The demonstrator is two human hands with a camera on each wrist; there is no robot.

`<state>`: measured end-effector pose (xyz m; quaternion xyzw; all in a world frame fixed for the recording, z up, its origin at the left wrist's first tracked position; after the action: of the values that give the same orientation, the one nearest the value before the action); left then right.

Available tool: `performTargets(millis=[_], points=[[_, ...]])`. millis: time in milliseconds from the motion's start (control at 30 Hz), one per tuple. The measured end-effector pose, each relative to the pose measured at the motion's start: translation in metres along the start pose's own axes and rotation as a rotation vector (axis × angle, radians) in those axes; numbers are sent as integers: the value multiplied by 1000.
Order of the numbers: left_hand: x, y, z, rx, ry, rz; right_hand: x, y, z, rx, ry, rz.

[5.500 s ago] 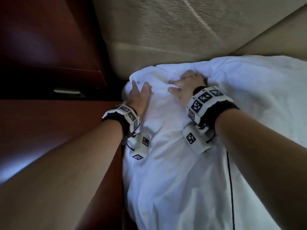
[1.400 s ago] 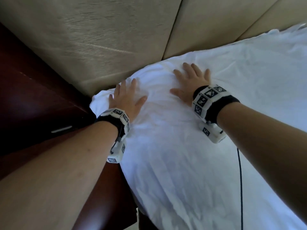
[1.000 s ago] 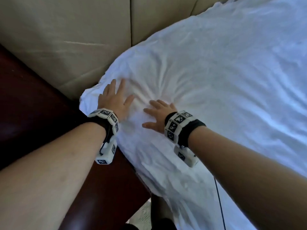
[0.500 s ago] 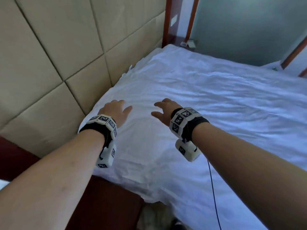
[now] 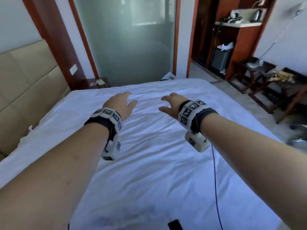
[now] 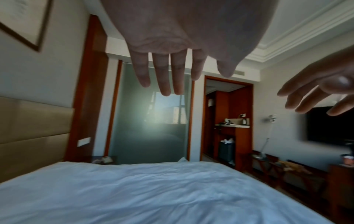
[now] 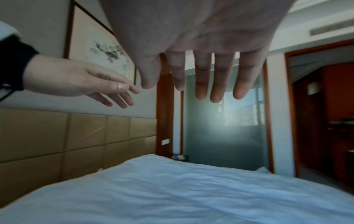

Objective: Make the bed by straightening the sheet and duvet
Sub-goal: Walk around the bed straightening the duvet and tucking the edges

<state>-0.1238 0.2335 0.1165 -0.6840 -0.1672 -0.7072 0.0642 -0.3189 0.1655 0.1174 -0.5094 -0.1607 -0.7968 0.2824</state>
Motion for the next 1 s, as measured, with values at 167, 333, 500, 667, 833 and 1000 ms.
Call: performTargets(millis=[167,333,500,667,833,1000], points=[[12,35,-185,-184,-86,-59,95,-54,-159,-177,-28,-127],[37,65,-356,-403,-64,-73,175,-118,-286,-363,-22,-227],[40,85,-517,-610,-87,-67,230,-181,-389,-525,-15,-305],[30,102,-670,-777,-125,-96,269,-236,-485,-676,-44,-398],[25,106,-809,-951,-169,-88,312,-291,-575,-858,-61,-463],[19,94,-924,-1034,-134,-80,346,-340,-660,-952,-37,-516]])
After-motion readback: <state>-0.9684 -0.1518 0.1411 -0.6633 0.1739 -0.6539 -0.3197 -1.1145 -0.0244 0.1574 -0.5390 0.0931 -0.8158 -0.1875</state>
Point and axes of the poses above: each hand's wrist, its own y-axis towards the middle knuckle, its own x-axis out of the back of the hand, z = x × y, the point moved 5 cm from there along y, towards the middle knuckle, and after that the axes turned 12 degrees about y, right-handed, at the moved point
